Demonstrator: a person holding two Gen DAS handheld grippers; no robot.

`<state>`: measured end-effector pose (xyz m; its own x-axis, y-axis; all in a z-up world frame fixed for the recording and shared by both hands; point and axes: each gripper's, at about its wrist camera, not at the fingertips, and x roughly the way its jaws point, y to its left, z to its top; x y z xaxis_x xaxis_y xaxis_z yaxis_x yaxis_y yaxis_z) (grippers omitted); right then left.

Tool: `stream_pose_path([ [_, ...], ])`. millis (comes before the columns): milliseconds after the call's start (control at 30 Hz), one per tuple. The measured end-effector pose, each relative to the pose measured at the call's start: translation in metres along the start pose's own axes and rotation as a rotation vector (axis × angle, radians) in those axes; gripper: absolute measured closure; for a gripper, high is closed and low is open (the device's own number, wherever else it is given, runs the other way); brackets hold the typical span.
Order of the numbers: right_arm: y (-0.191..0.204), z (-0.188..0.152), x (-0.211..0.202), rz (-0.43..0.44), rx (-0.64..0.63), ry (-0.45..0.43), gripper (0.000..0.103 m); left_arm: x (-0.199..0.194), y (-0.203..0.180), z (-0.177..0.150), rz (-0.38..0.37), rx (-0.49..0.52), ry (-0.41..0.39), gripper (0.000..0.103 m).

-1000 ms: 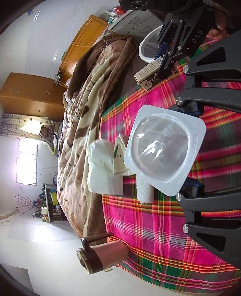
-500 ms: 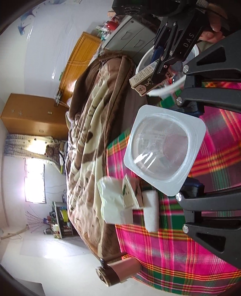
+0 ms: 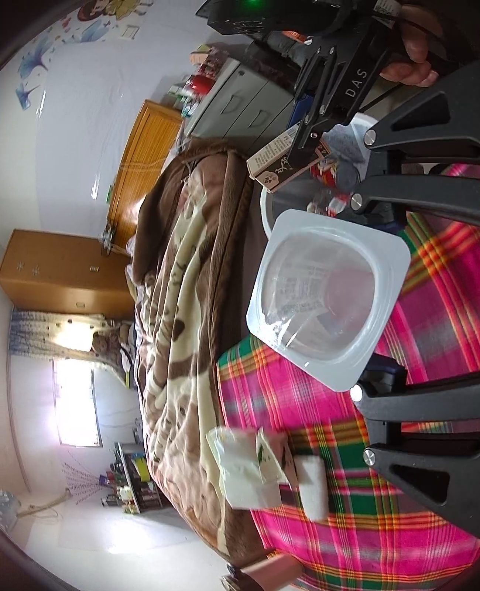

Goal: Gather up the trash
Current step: 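Carry the yogurt cup with the left tool while the right tool carries the box over the wastebasket, then open the left tool to drop the yogurt cup while the right tool releases the box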

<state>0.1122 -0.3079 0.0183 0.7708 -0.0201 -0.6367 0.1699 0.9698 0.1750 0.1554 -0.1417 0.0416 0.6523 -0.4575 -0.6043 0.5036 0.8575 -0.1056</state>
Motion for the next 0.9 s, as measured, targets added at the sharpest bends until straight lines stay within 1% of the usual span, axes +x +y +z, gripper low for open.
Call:
stream_pose_path([
  [267, -0.038, -0.004, -0.005, -0.086, 0.047, 0.007, 0.068, 0.019, -0.040, 0.002, -0.072, 0.033, 0.033, 0.052],
  [500, -0.058, -0.010, -0.002, -0.118, 0.073, 0.028, 0.068, 0.036, -0.068, 0.003, -0.111, 0.058, 0.062, 0.052],
  [900, -0.080, -0.016, 0.003, -0.145, 0.095, 0.069, 0.068, 0.054, -0.098, 0.004, -0.130, 0.092, 0.094, 0.052],
])
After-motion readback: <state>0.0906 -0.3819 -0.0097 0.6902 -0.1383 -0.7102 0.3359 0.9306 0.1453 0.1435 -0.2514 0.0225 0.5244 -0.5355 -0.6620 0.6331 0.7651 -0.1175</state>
